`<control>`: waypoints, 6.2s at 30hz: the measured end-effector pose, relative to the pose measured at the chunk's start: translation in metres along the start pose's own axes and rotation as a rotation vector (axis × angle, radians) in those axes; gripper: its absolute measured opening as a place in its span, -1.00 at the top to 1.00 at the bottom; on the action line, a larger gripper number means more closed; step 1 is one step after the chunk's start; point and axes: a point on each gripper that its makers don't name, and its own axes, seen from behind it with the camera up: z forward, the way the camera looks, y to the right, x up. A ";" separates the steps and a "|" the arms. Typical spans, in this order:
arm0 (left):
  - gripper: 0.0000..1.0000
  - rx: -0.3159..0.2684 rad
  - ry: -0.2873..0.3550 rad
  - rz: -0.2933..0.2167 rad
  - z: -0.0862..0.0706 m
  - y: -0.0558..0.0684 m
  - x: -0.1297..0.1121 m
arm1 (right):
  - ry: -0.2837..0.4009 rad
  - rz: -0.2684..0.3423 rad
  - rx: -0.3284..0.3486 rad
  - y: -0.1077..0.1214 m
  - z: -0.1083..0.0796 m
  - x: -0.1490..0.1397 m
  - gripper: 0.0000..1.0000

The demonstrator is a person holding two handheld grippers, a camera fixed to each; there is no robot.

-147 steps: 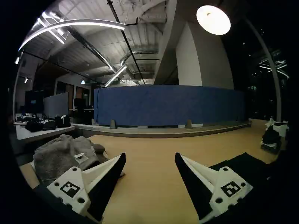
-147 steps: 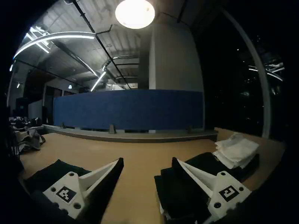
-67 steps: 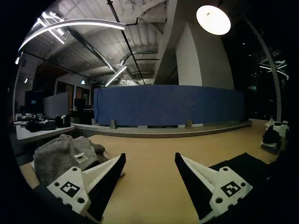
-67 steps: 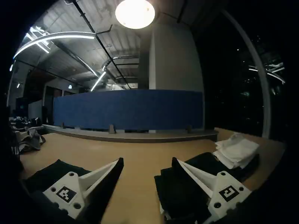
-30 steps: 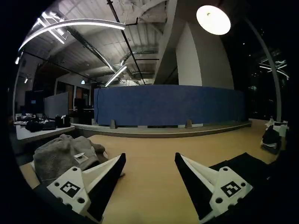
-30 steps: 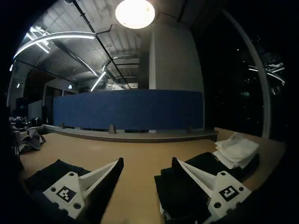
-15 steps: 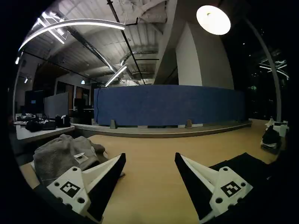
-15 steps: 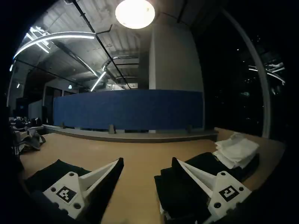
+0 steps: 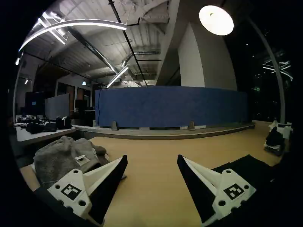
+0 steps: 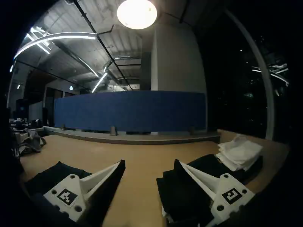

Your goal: Fold towel

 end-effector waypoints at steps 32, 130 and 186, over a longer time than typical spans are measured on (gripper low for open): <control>-0.95 0.000 0.000 0.000 0.000 0.000 0.000 | 0.000 0.000 0.000 0.000 0.000 -0.001 -1.00; -0.95 -0.085 -0.058 0.030 -0.015 0.031 0.187 | -0.048 -0.039 -0.013 0.010 -0.034 0.182 -1.00; -0.95 -0.617 -0.636 0.202 -0.122 0.123 -0.032 | -0.582 -0.225 0.509 -0.102 -0.123 -0.004 -1.00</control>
